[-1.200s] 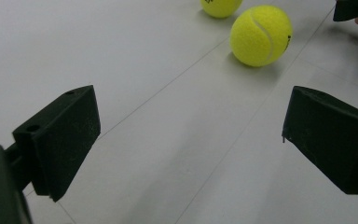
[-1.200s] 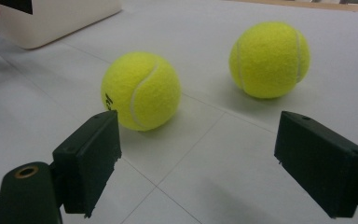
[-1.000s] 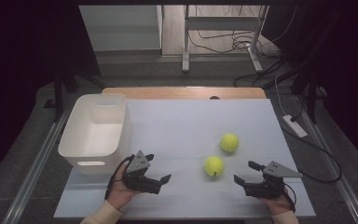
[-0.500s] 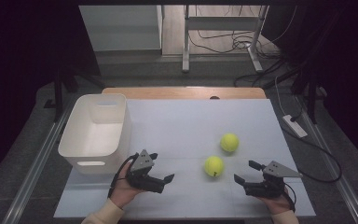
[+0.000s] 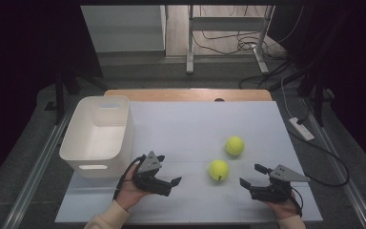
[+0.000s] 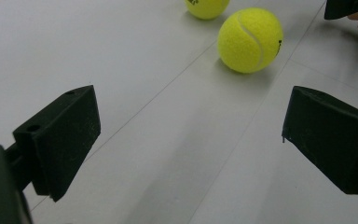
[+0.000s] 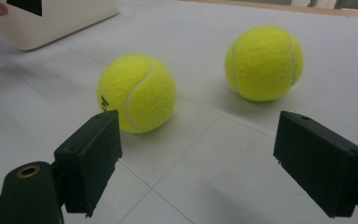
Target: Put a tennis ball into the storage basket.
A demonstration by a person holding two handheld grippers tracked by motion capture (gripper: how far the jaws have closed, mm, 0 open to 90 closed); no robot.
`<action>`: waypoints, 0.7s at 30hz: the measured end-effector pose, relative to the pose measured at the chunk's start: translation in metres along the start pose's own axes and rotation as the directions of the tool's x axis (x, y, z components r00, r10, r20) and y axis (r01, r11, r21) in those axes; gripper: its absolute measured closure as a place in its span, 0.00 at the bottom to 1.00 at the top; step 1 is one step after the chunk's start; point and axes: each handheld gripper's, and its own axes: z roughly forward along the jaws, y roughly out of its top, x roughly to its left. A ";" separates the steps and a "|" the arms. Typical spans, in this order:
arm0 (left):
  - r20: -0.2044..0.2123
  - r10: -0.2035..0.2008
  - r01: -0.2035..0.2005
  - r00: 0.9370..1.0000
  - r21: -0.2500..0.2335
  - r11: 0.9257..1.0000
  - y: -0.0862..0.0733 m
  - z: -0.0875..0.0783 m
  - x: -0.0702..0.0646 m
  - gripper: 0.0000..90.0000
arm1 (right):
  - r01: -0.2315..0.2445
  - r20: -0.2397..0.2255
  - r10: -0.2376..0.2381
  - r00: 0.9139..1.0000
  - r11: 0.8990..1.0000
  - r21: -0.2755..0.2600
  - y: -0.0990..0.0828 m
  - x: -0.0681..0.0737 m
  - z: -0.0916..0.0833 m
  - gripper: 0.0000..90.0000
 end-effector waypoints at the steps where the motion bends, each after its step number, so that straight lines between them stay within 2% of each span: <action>1: 0.003 0.002 -0.002 1.000 0.000 1.000 0.001 0.001 0.000 0.05 | 0.001 0.000 -0.001 1.000 1.000 0.000 0.000 0.000 0.000 0.17; 13: 0.027 0.024 -0.024 0.999 0.013 1.000 0.011 0.011 -0.003 0.05 | -0.006 -0.011 0.006 1.000 1.000 -0.001 0.000 0.001 0.001 0.17; 21: 0.035 0.023 -0.023 0.999 0.018 1.000 0.013 0.017 -0.001 0.05 | -0.006 -0.007 0.006 1.000 1.000 0.010 -0.001 -0.001 0.001 0.17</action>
